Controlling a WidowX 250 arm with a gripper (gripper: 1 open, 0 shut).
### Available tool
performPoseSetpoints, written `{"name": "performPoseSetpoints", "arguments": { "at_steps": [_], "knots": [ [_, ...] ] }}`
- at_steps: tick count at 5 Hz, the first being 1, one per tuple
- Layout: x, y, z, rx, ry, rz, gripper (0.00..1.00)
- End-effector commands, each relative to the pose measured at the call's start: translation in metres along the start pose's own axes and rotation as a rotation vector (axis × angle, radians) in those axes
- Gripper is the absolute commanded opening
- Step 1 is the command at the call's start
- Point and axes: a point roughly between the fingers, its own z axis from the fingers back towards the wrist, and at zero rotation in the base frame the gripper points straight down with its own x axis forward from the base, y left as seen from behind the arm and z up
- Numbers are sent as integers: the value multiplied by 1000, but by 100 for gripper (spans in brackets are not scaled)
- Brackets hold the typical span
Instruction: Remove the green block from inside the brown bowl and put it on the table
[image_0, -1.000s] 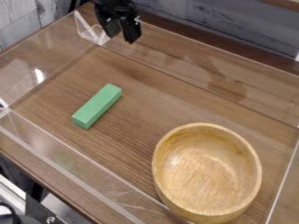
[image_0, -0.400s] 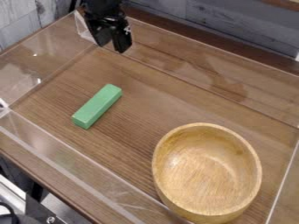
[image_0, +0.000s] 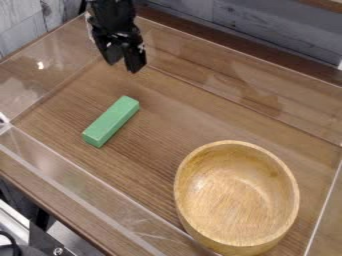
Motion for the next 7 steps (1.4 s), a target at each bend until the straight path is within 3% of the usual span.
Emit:
{"name": "performPoseSetpoints", "arguments": {
  "at_steps": [1,7],
  "knots": [
    [1,0,22,61,-59,-2,100],
    [-17,-17,-20,35,35,31,100]
  ]
}}
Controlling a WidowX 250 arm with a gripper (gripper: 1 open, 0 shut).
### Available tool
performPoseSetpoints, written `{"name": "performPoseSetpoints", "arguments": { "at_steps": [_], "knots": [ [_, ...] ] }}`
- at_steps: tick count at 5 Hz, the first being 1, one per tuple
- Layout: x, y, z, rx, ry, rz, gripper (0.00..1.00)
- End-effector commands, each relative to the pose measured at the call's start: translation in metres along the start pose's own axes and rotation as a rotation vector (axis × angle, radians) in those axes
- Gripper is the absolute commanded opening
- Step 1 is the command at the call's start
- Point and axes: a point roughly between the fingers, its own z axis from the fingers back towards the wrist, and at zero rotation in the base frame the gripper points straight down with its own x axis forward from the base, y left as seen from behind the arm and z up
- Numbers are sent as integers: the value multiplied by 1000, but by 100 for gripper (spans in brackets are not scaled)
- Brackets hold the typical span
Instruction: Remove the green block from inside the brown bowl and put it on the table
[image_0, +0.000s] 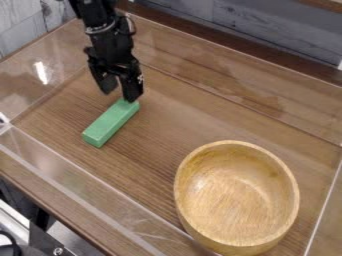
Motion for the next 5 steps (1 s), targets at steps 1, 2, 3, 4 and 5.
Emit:
{"name": "performPoseSetpoints", "arguments": {
  "at_steps": [1,2,3,4,5],
  "knots": [
    [5,-3,4,21,-18,-9,100],
    [5,-5,-2,15,-7,-2,100],
    [5,-7,-6,9,5,5,100],
    [5,-8,-10,5,15,11,100],
    [4,-9,-13,1,25,17,0]
  ]
}}
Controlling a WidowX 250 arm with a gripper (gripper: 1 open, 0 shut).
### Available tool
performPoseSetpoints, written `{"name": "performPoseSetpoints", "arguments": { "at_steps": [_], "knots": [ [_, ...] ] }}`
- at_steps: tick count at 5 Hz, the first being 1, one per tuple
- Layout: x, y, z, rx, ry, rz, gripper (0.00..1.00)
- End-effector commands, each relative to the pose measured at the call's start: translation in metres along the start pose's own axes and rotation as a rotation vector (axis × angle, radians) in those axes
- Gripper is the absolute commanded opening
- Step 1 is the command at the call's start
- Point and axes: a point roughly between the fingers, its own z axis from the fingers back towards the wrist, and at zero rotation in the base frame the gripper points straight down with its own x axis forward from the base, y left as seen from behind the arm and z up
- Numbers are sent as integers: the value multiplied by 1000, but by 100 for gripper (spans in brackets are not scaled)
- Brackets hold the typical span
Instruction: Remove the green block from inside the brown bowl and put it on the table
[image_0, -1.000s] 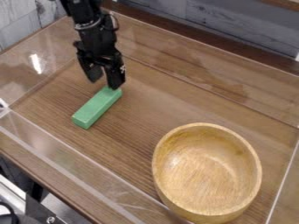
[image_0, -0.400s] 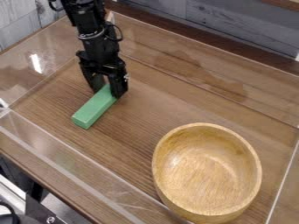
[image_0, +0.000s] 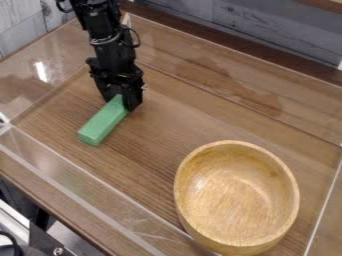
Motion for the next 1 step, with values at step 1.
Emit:
{"name": "performPoseSetpoints", "arguments": {
  "at_steps": [1],
  "knots": [
    [3,-6,6,3,5,-5,0]
  ]
}}
